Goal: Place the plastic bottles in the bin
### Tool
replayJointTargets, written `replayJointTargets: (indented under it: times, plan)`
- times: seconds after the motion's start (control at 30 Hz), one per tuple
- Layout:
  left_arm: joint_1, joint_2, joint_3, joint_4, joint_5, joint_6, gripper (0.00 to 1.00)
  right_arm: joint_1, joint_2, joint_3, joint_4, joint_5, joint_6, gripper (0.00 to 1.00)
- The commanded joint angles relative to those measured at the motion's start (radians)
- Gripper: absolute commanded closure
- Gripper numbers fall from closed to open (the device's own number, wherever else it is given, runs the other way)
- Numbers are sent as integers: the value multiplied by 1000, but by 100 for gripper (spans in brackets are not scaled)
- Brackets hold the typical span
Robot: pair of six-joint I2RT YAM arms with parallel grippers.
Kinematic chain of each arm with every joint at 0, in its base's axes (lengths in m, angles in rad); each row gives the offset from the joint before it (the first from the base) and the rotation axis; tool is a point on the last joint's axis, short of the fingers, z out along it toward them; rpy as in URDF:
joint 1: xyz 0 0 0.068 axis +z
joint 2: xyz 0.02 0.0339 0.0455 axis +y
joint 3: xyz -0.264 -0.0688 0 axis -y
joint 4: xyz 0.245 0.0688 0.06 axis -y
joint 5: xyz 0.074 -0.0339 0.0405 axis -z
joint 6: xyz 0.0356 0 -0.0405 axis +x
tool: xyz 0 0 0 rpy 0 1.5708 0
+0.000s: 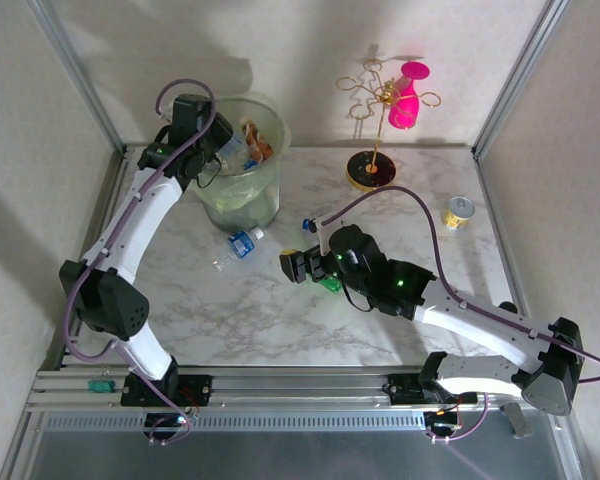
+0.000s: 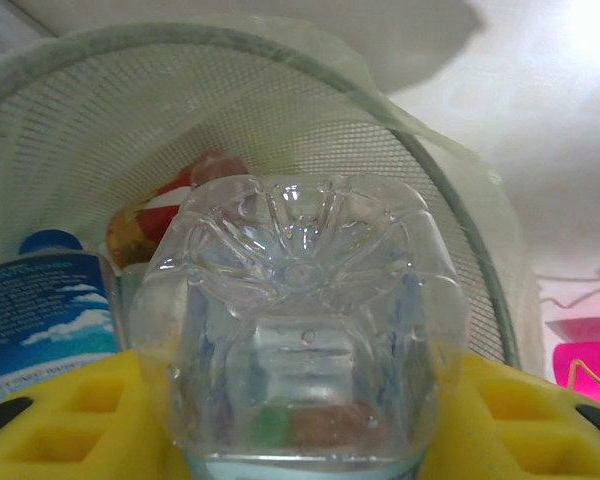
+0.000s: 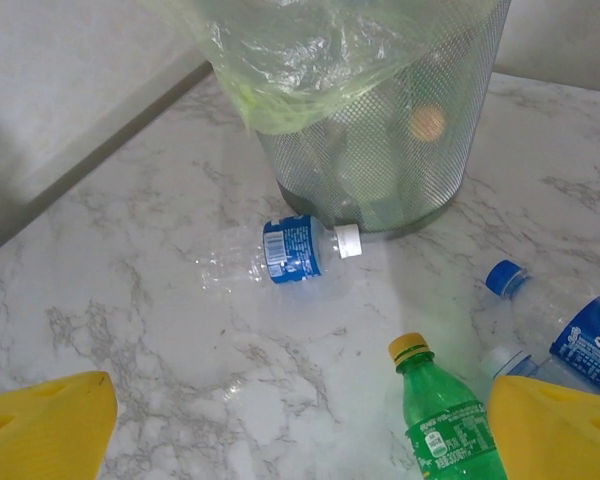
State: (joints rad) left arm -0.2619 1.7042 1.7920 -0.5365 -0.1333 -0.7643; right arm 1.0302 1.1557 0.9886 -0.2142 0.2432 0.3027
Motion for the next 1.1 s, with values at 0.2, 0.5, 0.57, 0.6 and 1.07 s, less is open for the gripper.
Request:
replayJointTargets:
  times: [0.2,0.5,0.57,0.6,1.07]
  plan:
    - [20,52,-26,-12,49,-26,46,-6,4,-5,-7,75,23,5]
    - [21,53,-13,-16,54,-24,23,-6,10,-20,2,72,35,5]
    - [21,41,-16,-10,60,-27,21,-7,13,-26,7,72,38,4]
    - [20,36,-15,-12,55,-25,20,-7,13,-27,8,71,40,4]
    - [16,-132,-72,20,34,-22,20,-6,-20,-23,-18,96,41,5]
